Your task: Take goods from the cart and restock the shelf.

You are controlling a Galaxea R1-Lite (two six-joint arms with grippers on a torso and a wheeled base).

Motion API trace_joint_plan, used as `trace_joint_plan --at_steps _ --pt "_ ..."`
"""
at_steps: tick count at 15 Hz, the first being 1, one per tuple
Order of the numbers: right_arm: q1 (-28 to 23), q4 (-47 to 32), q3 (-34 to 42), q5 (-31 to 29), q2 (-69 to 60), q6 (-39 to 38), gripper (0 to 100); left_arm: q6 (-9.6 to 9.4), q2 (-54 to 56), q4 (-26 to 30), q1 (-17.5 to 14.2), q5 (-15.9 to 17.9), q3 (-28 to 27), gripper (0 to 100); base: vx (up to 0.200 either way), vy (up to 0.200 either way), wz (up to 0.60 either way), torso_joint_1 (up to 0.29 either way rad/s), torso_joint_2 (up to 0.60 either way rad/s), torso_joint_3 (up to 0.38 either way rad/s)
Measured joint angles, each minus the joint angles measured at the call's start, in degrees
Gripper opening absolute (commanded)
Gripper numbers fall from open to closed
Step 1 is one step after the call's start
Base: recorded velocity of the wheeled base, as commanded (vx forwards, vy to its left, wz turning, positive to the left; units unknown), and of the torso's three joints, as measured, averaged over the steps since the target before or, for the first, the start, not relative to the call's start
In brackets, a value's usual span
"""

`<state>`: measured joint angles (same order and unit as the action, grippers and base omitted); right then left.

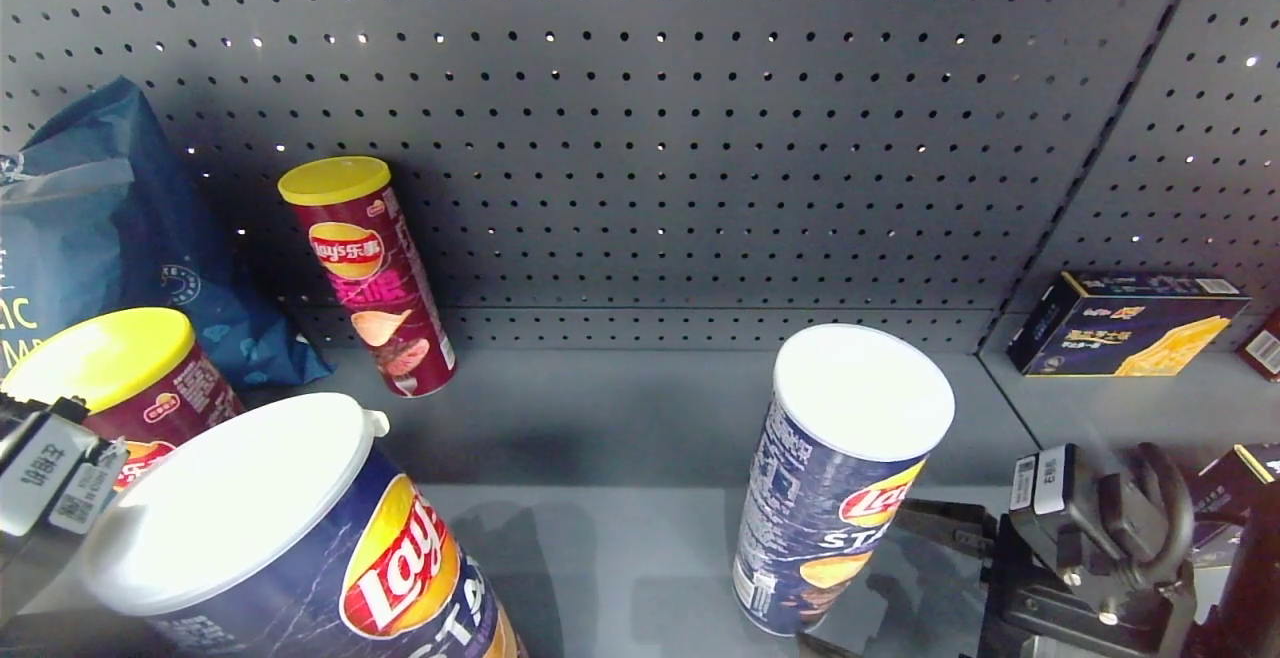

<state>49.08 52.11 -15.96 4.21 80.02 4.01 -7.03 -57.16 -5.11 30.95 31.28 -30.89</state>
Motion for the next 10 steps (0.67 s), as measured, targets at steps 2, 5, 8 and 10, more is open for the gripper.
trace_joint_plan --at_steps 2,5,8,10 --pt "0.6 0.0 0.3 0.2 0.2 1.1 100 0.0 0.0 0.0 0.0 0.0 0.6 0 0.0 0.0 0.0 0.0 0.0 0.0" --pt "1.9 0.5 0.7 0.3 0.4 1.3 100 0.01 0.0 -0.1 -0.1 0.0 0.8 0 0.0 0.0 0.0 0.0 0.0 0.0" --pt "3.0 0.7 2.3 0.2 0.3 1.9 100 0.01 0.1 0.0 -0.1 0.0 0.9 0 0.0 0.0 0.0 0.0 0.0 0.0" --pt "3.4 0.8 3.3 0.2 0.0 2.7 100 0.01 0.1 0.0 -0.1 0.0 0.9 0 0.0 0.0 0.0 0.0 0.0 0.0"
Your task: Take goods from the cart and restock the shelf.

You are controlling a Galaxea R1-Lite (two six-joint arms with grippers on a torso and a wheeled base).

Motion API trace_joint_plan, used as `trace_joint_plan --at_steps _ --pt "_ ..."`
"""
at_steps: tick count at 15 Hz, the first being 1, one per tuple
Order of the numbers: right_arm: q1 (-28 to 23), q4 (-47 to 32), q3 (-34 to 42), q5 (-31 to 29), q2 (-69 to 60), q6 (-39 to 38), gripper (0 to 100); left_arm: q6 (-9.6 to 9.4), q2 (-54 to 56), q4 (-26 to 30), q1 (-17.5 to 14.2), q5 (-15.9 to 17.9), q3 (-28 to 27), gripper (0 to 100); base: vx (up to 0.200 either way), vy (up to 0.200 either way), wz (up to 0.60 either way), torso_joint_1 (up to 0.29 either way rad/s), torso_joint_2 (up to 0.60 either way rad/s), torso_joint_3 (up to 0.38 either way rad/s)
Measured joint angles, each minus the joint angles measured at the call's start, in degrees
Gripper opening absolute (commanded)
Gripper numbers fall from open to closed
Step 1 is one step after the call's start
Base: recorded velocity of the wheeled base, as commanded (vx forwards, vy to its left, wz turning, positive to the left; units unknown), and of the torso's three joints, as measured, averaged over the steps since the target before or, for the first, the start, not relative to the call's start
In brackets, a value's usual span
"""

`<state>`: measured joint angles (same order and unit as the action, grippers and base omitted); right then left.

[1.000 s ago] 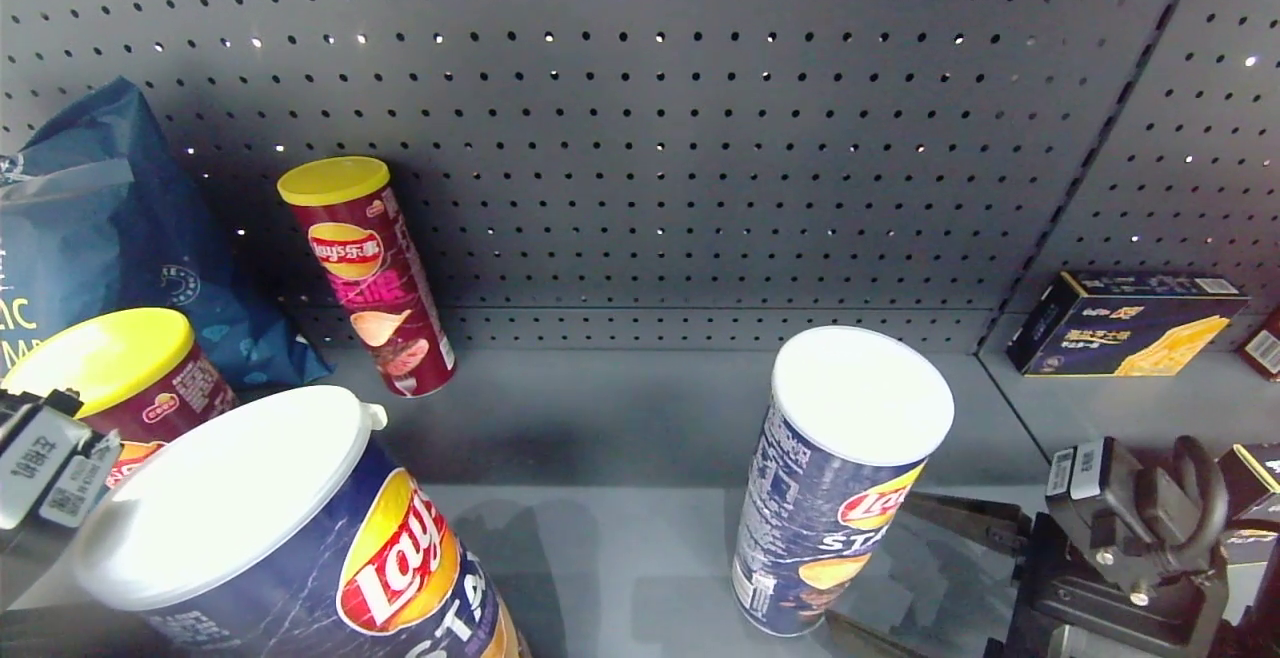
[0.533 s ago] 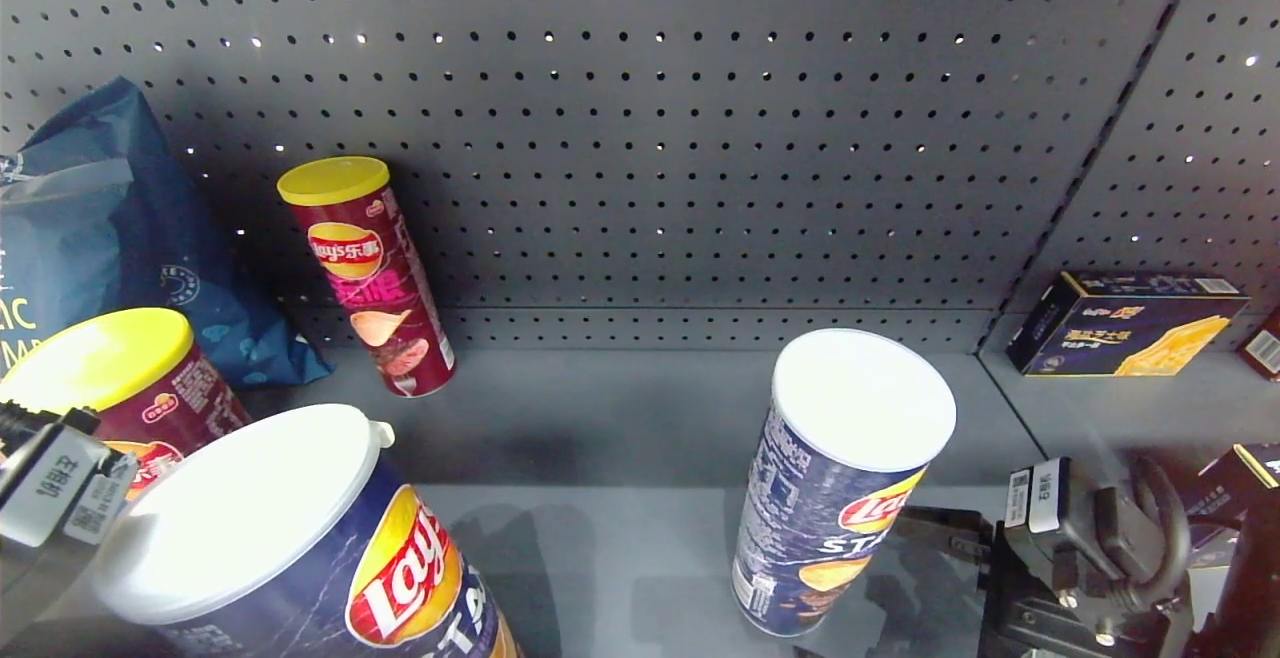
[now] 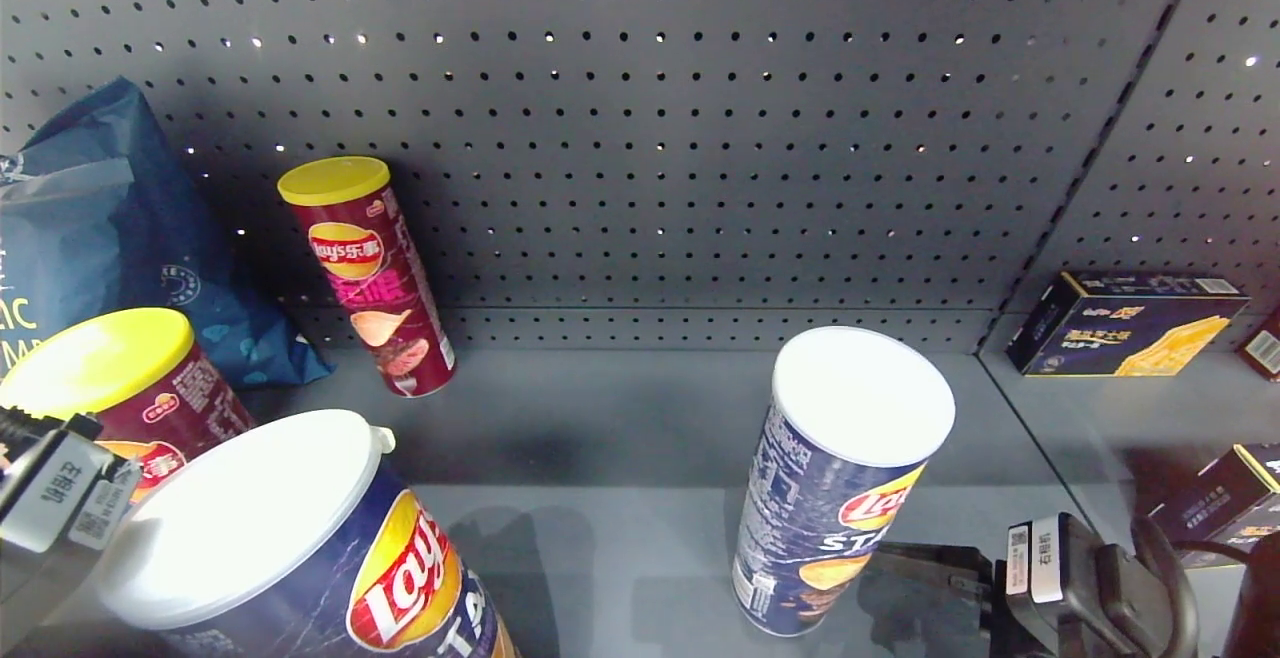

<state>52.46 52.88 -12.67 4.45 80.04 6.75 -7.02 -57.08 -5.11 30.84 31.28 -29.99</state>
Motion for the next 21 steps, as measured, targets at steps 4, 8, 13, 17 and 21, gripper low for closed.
trace_joint_plan --at_steps 4,8,13,17,21 --pt "1.2 0.3 0.7 -0.1 -0.3 0.2 100 0.02 0.0 0.0 0.0 0.0 0.0 0 0.0 0.0 0.0 0.0 0.0 0.0" --pt "-0.4 0.4 3.5 -0.1 -1.7 0.2 100 0.05 0.3 0.1 0.0 0.0 0.5 0 0.0 0.0 0.0 0.0 0.0 0.0" --pt "-4.3 0.4 3.9 0.9 -3.4 0.0 100 0.07 0.4 -0.2 0.0 0.1 1.0 0 0.0 0.0 0.0 0.0 0.0 0.0" --pt "-4.5 0.4 0.7 2.0 -0.9 0.2 100 0.07 0.4 -0.3 0.0 0.1 0.6 0 0.0 0.0 0.0 0.0 0.0 0.0" --pt "-2.2 0.7 -0.1 2.0 0.7 0.2 100 0.07 0.4 -0.3 -0.1 0.1 0.6 0 0.0 0.0 0.0 0.0 0.0 0.0"
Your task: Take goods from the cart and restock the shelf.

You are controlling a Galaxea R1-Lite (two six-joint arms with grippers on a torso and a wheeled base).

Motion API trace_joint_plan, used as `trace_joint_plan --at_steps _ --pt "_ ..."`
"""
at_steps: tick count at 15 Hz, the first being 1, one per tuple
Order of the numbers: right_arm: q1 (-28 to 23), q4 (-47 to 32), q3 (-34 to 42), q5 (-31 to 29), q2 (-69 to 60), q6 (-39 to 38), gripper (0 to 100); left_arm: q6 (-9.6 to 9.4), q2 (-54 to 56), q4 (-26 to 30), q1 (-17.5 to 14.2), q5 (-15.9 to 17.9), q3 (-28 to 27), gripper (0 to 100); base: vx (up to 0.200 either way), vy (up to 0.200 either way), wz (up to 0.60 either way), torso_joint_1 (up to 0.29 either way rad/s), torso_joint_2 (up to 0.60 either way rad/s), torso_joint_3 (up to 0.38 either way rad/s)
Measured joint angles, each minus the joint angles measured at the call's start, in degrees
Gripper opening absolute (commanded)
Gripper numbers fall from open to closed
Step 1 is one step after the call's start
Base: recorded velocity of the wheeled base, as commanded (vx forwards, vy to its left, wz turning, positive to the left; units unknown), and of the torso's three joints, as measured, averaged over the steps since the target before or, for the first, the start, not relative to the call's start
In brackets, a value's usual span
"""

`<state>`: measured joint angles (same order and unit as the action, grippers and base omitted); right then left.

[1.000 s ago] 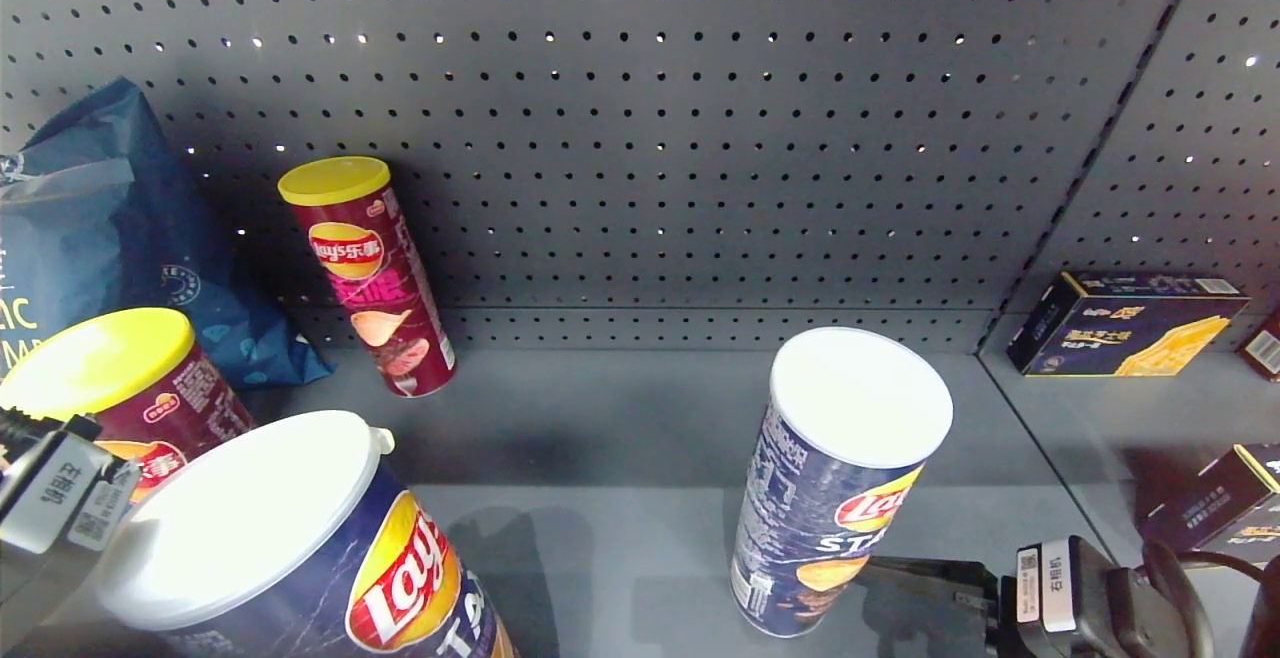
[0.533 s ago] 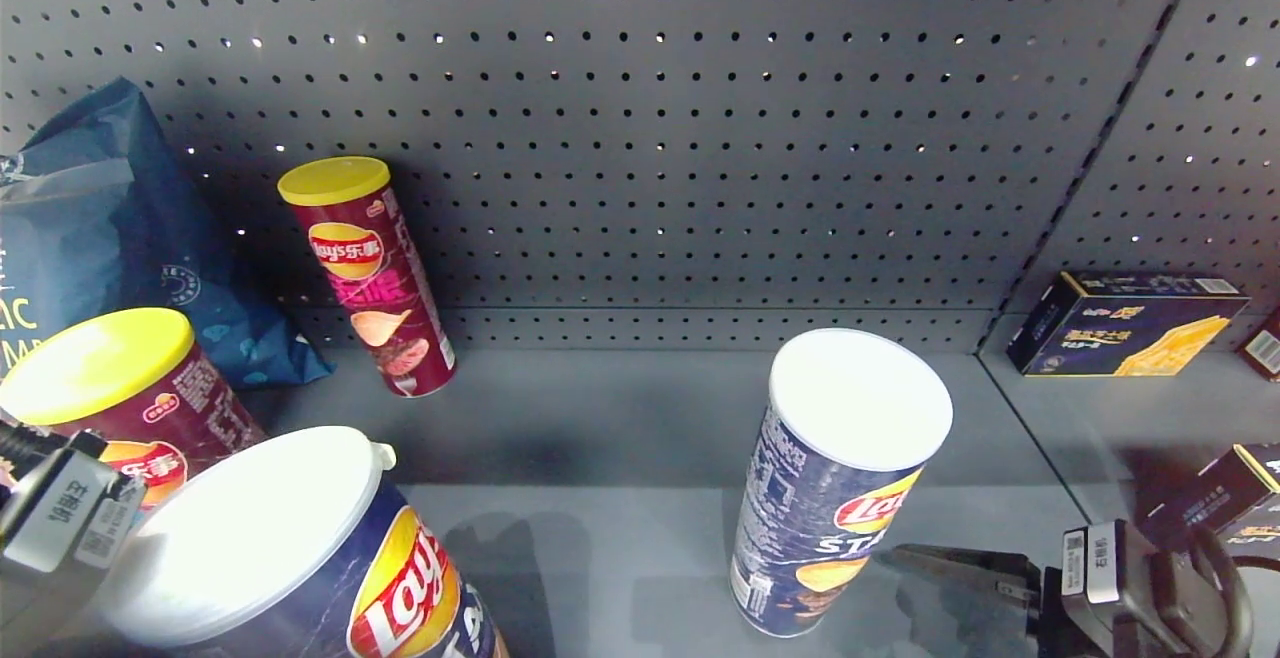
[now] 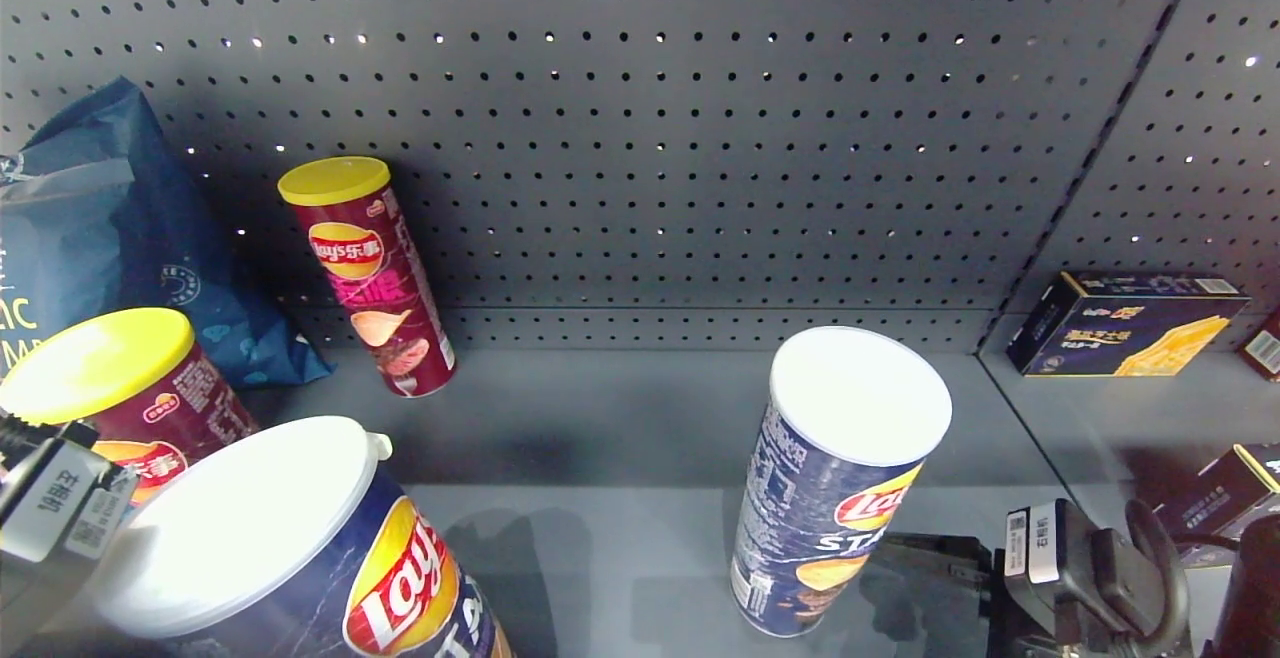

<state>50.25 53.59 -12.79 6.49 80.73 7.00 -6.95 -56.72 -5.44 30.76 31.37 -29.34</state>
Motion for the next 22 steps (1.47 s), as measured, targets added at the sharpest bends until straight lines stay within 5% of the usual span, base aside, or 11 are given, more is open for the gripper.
trace_joint_plan --at_steps 22 --pt "1.1 1.2 1.1 0.5 -0.8 0.1 100 0.04 0.0 0.0 0.0 -0.1 -0.1 0 0.0 0.0 0.0 0.0 0.0 0.0"
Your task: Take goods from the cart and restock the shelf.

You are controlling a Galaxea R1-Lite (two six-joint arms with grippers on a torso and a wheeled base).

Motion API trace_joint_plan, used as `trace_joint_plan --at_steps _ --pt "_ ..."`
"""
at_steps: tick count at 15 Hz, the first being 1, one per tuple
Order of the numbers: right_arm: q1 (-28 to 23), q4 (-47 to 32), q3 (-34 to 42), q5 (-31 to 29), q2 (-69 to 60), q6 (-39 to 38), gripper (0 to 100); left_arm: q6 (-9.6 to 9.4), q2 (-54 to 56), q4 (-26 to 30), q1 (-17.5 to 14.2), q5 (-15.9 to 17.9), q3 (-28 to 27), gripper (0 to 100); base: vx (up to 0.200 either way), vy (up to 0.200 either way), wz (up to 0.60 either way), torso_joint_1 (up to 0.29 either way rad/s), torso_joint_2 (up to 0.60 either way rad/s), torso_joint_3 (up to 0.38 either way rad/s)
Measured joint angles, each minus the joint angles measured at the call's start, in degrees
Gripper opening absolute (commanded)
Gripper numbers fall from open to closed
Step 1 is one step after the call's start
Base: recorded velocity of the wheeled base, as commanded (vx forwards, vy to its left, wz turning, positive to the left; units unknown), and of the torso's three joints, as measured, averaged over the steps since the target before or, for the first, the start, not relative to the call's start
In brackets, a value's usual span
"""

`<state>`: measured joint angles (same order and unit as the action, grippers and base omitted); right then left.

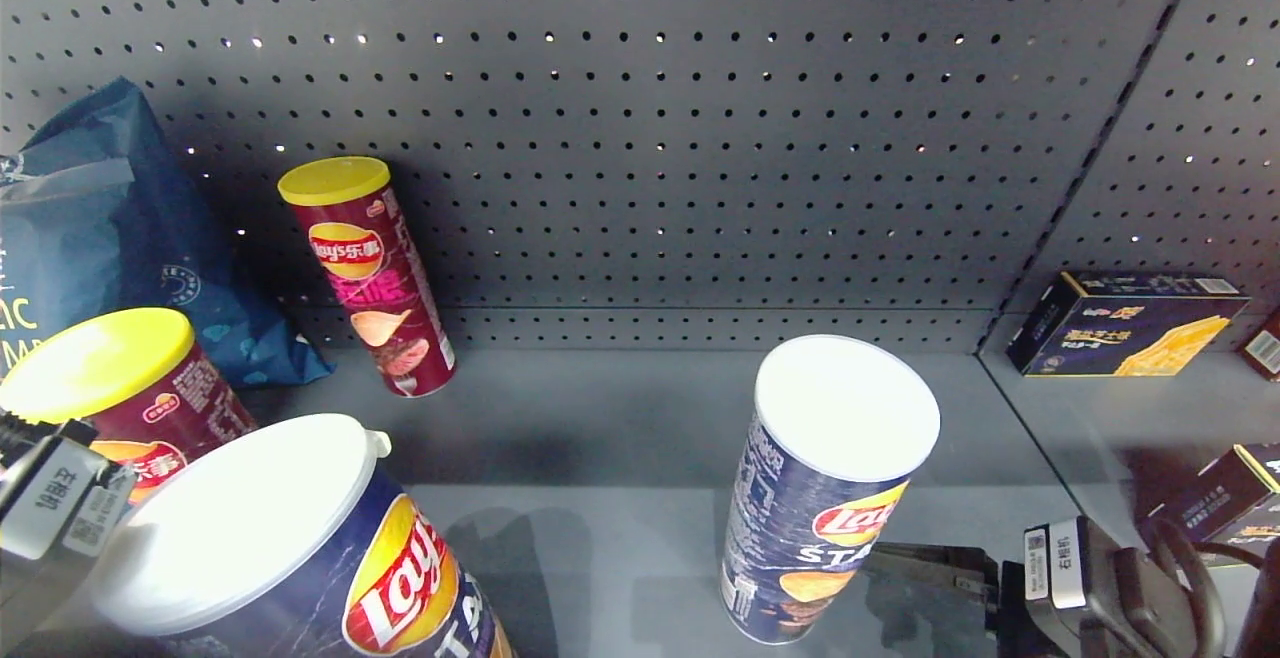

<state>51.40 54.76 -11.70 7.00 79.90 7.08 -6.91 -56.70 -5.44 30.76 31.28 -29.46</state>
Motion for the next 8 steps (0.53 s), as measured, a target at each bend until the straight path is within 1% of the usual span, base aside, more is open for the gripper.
trace_joint_plan --at_steps 5,8 --pt "0.9 0.0 -0.7 1.8 1.2 2.0 100 0.02 0.0 0.0 0.0 0.0 0.2 0 0.0 0.0 0.0 0.0 0.0 0.0" --pt "1.3 0.0 -0.5 1.9 1.4 2.0 100 0.0 0.0 0.0 0.0 0.0 0.2 0 0.0 0.0 0.0 0.0 0.0 0.0"
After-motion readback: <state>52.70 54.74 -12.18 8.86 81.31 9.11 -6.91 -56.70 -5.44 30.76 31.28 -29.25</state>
